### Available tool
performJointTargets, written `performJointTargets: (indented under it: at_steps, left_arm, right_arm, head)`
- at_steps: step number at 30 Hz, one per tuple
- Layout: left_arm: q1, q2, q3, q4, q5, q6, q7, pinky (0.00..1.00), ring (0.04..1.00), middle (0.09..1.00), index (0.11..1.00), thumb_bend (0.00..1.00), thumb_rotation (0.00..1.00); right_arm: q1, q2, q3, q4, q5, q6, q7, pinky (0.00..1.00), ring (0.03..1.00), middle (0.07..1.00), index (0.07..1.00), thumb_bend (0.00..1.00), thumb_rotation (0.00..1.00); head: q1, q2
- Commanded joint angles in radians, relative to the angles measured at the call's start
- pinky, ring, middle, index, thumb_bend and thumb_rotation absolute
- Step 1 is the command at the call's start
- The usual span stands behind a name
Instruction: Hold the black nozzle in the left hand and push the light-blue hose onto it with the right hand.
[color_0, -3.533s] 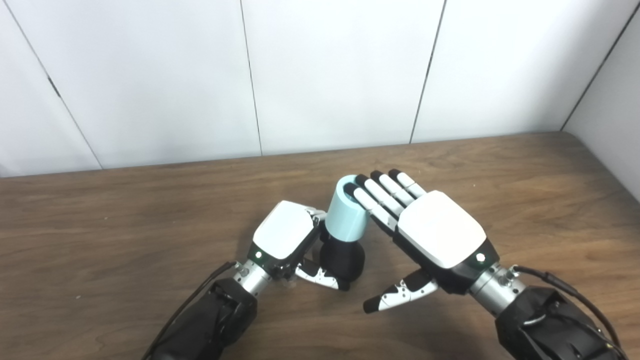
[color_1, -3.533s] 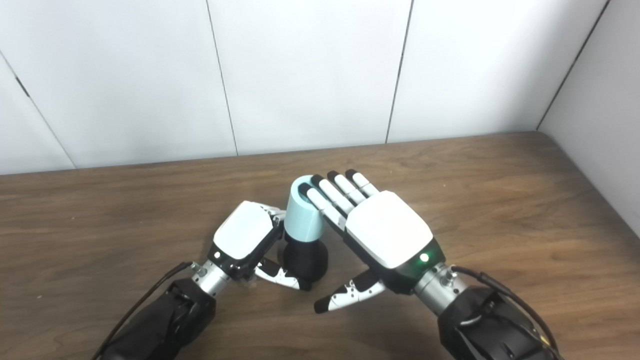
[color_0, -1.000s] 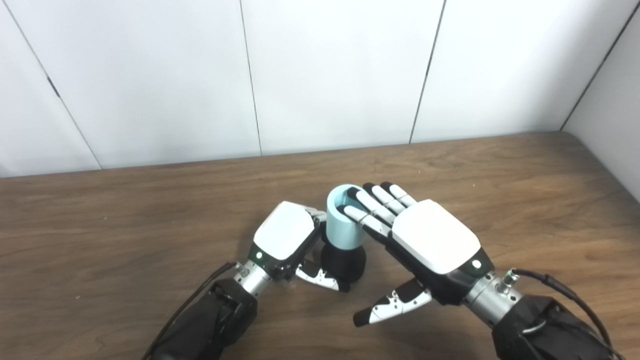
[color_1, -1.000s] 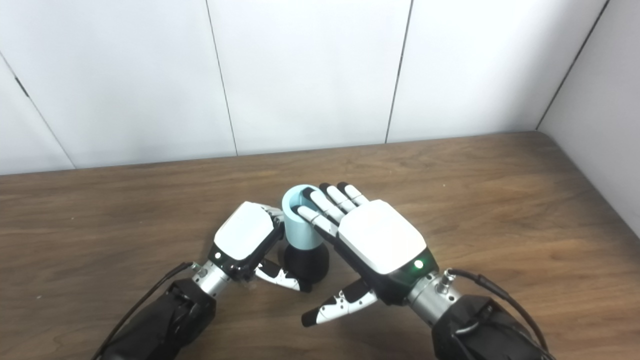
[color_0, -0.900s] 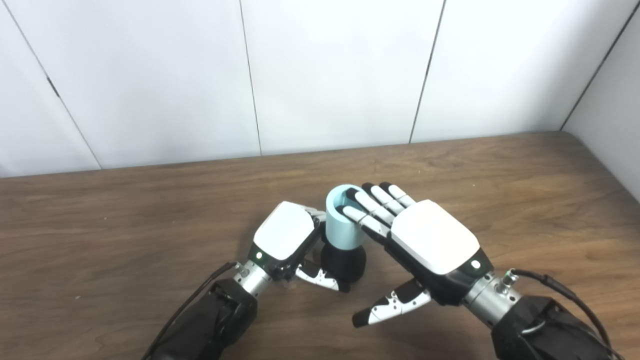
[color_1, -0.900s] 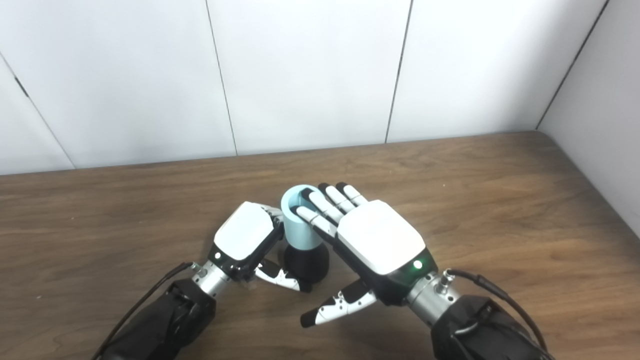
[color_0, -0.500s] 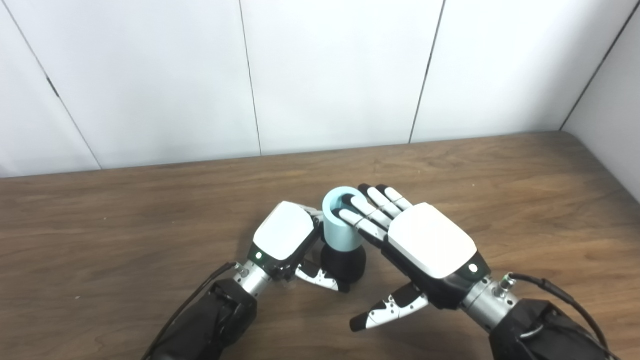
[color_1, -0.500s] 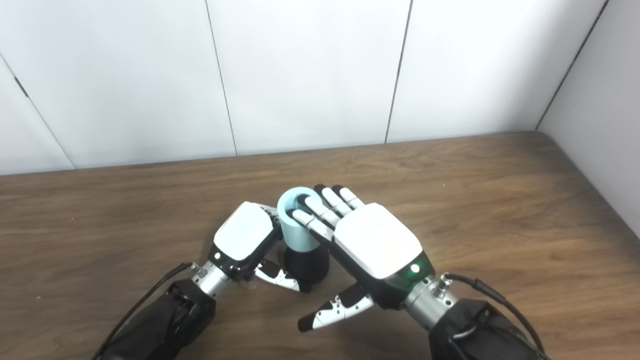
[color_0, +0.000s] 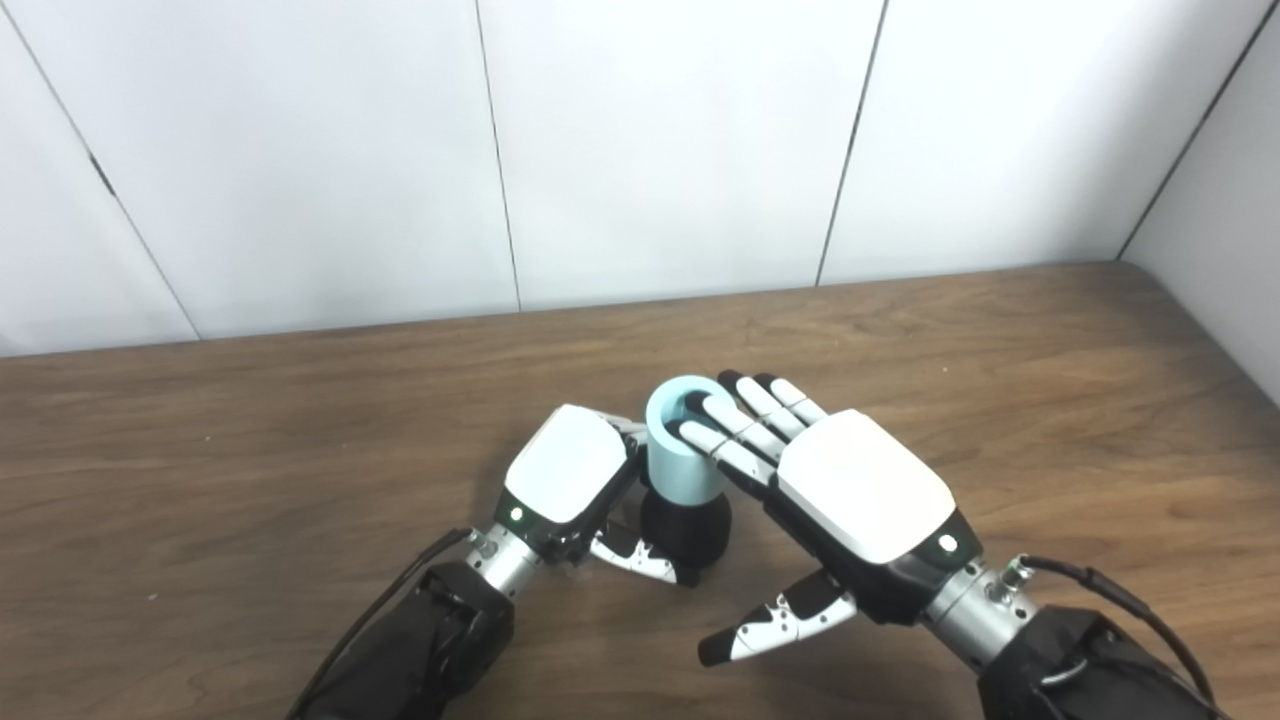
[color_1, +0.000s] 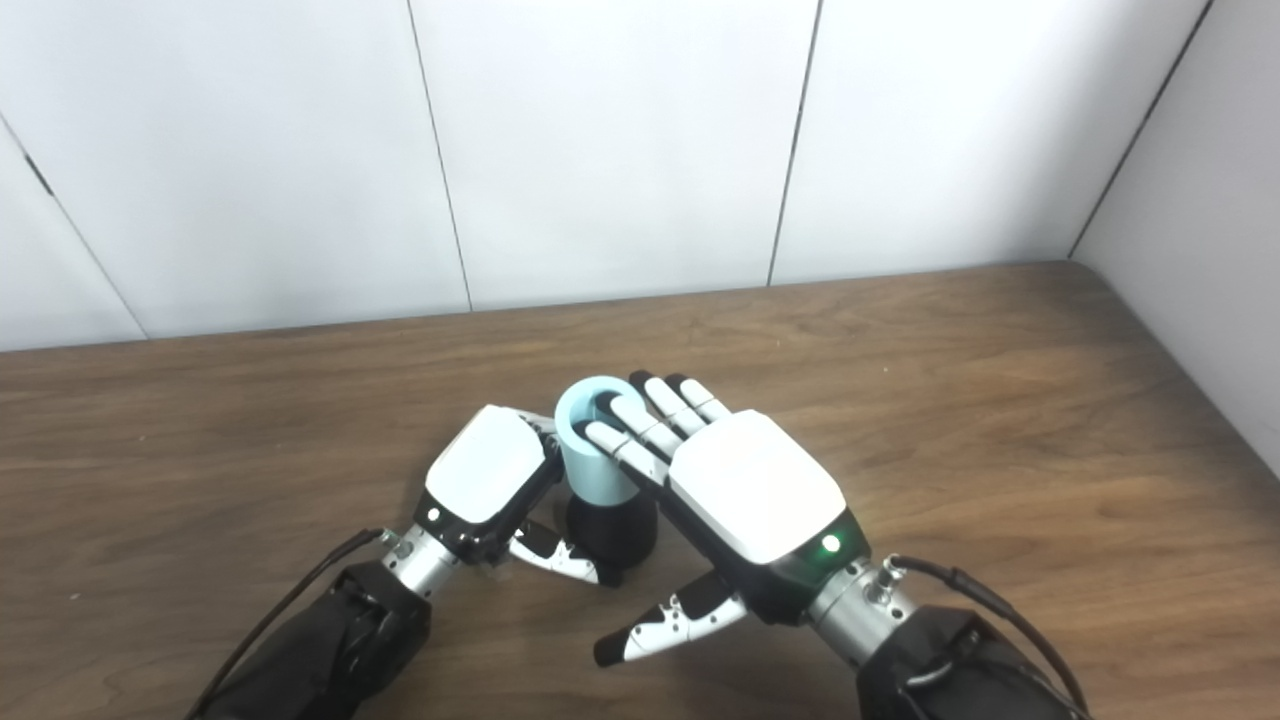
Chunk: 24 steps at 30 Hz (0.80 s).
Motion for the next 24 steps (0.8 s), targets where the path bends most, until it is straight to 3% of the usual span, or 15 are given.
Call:
performJointTargets:
  at_steps: [1,24]
  left_arm:
    - [0.253,-0.009,-0.092,0.126,0.018,0.022,-0.034,0.29,0.33,0.401,0.519,0.51,0.0]
    - [0.255,-0.01,-0.089,0.12,0.015,0.026,-0.046,0.3,0.339,0.407,0.524,0.51,0.0]
  right_arm:
    - [0.037,-0.031,0.042,0.029,0.008,-0.021,0.069,0.98,1.0,0.938,0.88,0.86,0.74]
    - [0.043,-0.033,0.05,0.035,-0.003,-0.011,0.084,1.0,1.0,0.951,0.892,0.85,0.77]
  head:
    - [-0.002,0.002]
    - [0.0,0.004]
